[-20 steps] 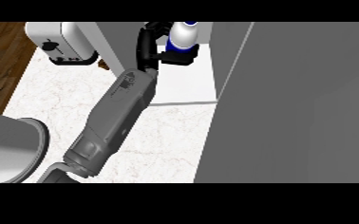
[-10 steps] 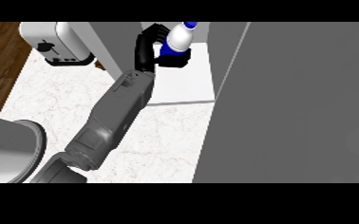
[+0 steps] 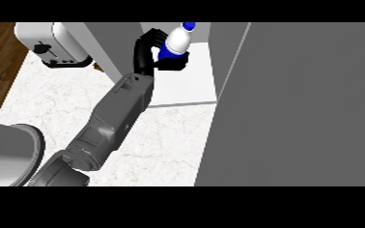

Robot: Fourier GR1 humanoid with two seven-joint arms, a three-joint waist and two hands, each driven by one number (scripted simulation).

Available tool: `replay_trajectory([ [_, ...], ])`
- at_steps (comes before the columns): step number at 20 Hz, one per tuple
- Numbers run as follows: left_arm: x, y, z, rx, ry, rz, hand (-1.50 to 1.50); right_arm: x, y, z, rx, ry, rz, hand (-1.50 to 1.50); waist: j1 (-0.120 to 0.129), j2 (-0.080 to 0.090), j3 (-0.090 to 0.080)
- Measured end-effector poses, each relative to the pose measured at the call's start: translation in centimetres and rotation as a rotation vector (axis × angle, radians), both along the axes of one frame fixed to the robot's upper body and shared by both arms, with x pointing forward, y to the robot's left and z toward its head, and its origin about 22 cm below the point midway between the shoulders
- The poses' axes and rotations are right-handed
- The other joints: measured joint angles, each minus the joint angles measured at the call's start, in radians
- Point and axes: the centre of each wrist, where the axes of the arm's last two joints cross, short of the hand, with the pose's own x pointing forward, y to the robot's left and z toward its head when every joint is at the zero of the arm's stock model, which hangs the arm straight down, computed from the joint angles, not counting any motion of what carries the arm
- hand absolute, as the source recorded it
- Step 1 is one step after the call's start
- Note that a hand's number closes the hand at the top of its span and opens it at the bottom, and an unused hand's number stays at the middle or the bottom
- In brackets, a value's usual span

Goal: Pick up the bottled water, place it into the cabinet and close the cabinet

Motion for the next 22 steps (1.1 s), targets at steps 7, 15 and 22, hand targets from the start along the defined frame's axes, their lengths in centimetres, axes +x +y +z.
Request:
replay_trajectory([
  [7,0.0,0.3,-0.5,0.133,0.015,0.040,-1.50,0.1,0.0,0.0,0.000,-0.012,0.012,-1.50,-0.007,0.003,0.000],
  [15,-0.3,0.5,-1.2,0.212,0.023,0.086,-1.50,-0.2,-0.2,-0.3,0.004,-0.008,0.014,-1.50,-0.017,0.005,0.000],
  [22,-0.3,0.5,-1.1,0.181,0.007,0.062,-1.50,-0.3,-0.3,-0.3,0.000,-0.013,0.017,-1.50,-0.015,0.006,0.000],
])
